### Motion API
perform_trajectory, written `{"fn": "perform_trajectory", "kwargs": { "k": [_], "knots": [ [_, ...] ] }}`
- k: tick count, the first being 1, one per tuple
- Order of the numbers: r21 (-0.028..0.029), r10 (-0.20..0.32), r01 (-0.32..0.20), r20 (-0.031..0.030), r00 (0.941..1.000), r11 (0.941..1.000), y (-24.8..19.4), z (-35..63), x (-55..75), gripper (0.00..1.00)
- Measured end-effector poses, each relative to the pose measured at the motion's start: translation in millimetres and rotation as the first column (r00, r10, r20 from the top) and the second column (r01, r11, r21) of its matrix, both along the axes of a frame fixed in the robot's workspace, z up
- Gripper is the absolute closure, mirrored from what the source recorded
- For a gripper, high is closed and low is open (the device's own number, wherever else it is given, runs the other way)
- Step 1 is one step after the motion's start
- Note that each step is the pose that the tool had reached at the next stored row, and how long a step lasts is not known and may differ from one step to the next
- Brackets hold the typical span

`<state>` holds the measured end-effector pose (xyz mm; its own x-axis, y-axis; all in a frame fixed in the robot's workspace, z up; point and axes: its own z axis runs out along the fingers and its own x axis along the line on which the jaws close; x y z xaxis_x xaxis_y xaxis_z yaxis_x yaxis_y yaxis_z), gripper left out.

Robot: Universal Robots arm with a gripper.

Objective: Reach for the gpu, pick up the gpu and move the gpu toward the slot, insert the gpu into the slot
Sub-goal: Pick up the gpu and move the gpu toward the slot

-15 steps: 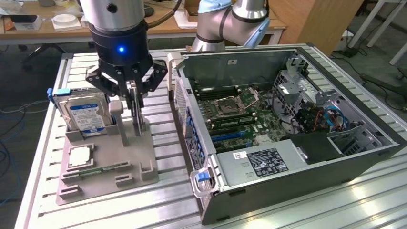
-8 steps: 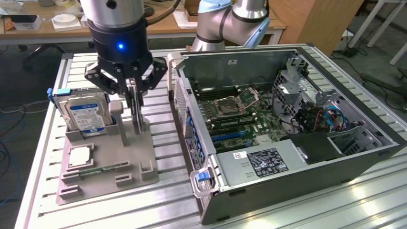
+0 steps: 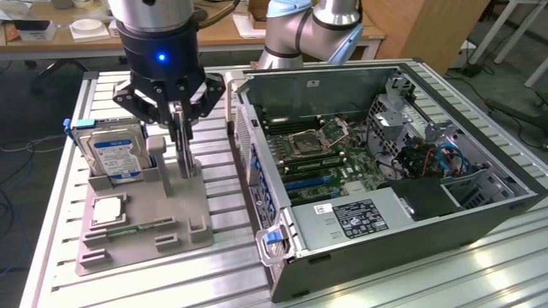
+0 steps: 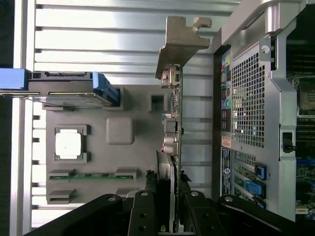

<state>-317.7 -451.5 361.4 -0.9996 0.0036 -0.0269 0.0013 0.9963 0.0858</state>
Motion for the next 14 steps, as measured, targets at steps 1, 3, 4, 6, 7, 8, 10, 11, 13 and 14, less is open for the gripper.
{"fn": "perform_trajectory", "kwargs": {
  "k": [1, 3, 4, 6, 7, 8, 10, 11, 13, 14],
  "knots": [
    [0.0005, 0.0, 0.0, -0.0001, 1.0, 1.0, 0.0, 0.7, 0.0, 0.73],
    [0.0016, 0.0, 0.0, 0.0, 1.0, 1.0, 0.0, 2.1, 0.0, 0.73],
    [0.002, 0.0, 0.0, -0.0001, 1.0, 1.0, 0.0, 2.7, 0.0, 0.73],
    [0.0032, 0.0, 0.0, -0.0001, 1.0, 1.0, 0.0, 4.1, 0.0, 0.73],
    [0.0038, 0.0, 0.0, 0.0, 1.0, 1.0, 0.0, 4.9, 0.0, 0.73],
    [0.0045, 0.0, 0.0, 0.0, 1.0, 1.0, 0.0, 5.7, 0.0, 0.73],
    [0.0054, 0.0, 0.0, 0.0, 1.0, 1.0, 0.0, 7.0, 0.0, 0.73],
    [0.0058, 0.0, 0.0, 0.0, 1.0, 1.0, 0.0, 7.6, 0.0, 0.73],
    [0.0062, 0.0, 0.0, -0.0001, 1.0, 1.0, 0.0, 9.3, 0.0, 0.73],
    [0.0062, 0.0, 0.0, -0.0001, 1.0, 1.0, 0.0, 10.2, 0.0, 0.73]
  ]
}}
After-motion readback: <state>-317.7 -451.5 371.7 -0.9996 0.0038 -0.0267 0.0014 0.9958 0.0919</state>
